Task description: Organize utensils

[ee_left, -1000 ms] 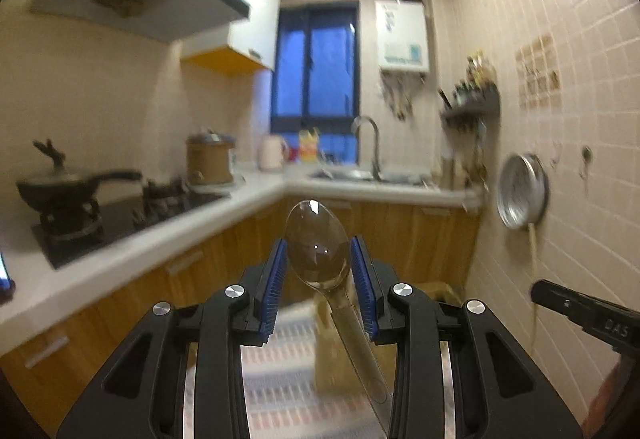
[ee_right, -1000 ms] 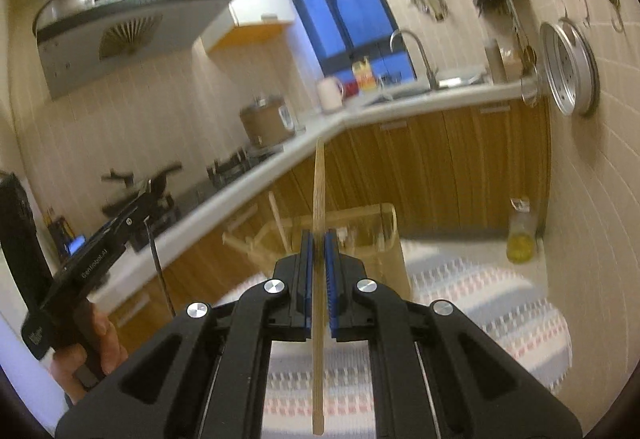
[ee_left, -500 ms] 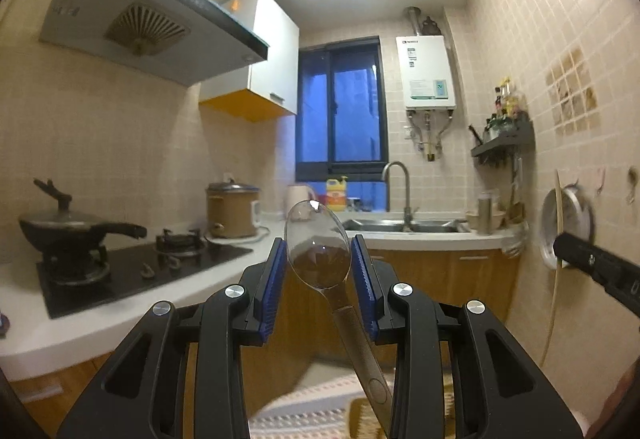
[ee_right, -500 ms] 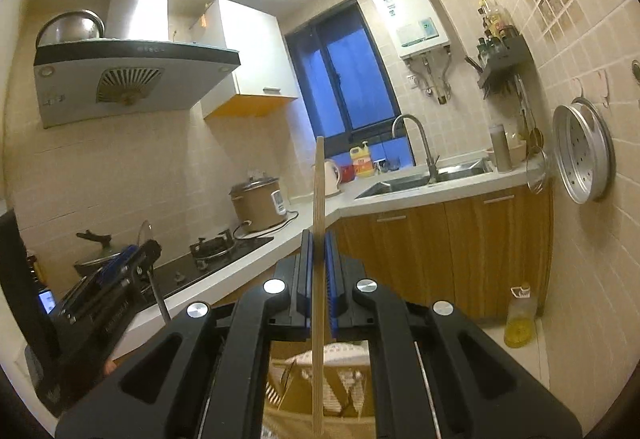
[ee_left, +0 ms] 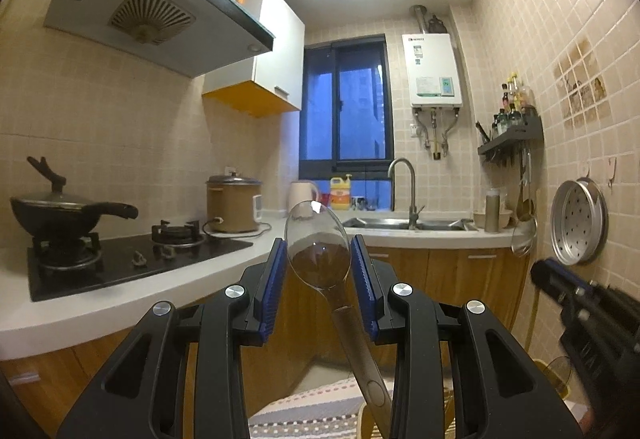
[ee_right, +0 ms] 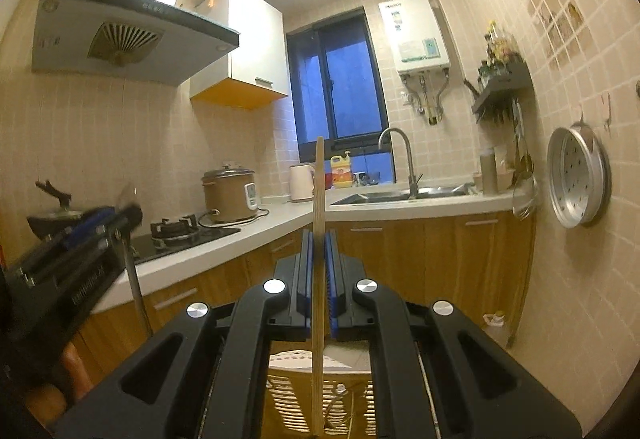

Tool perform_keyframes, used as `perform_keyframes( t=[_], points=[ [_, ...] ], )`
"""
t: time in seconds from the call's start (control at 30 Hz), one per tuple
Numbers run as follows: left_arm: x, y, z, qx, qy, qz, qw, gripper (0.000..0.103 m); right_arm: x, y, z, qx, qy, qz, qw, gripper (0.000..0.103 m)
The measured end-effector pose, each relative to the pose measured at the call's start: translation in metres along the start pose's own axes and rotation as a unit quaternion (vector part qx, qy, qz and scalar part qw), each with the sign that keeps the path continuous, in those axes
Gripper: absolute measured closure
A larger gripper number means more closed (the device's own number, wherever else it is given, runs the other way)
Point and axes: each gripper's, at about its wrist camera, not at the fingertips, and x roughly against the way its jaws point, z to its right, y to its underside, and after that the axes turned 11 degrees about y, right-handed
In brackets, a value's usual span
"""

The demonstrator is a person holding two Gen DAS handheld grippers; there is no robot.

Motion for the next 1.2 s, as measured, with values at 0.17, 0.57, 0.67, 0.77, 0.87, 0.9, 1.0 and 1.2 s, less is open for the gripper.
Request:
perform_keyframes(
  t=[0.17,0.57,0.67,0.77,0.87,0.9,1.0,1.2],
  points=[
    [-0.006,0.005,0.001,-0.001,-0.006,0.008,0.9999,0.072,-0.003,0.007,0.000,0.009,0.004,-0.001,1.000,0.099],
    [-0.002,0.030,-0.005,0.026,0.028,0.005,0.9993,0.058,0.011,0.024,0.004,0.021,-0.012,-0.010,1.000,0.098],
    [0.009,0.026,-0.008,0.023,0.028,0.005,0.9993,0.052,0.021,0.021,0.013,0.012,-0.019,-0.028,0.999,0.090],
    [0.026,0.017,-0.010,0.021,0.033,0.009,0.9992,0.049,0.040,0.015,0.026,0.002,-0.020,-0.039,0.999,0.063],
    [0.050,0.009,-0.015,0.030,0.036,0.013,0.9988,0.046,0.066,0.009,0.035,0.002,-0.009,-0.035,0.999,0.060],
    [0.060,0.006,-0.017,0.036,0.038,0.013,0.9986,0.045,0.074,0.008,0.037,0.001,-0.008,-0.037,0.999,0.060],
    [0.086,0.004,-0.022,0.054,0.043,0.001,0.9976,0.042,0.104,0.009,0.044,-0.006,-0.004,-0.046,0.999,0.047],
    [0.135,0.026,-0.025,0.081,0.065,-0.045,0.9936,0.027,0.151,0.030,0.041,0.018,0.013,-0.071,0.997,0.041]
  ],
)
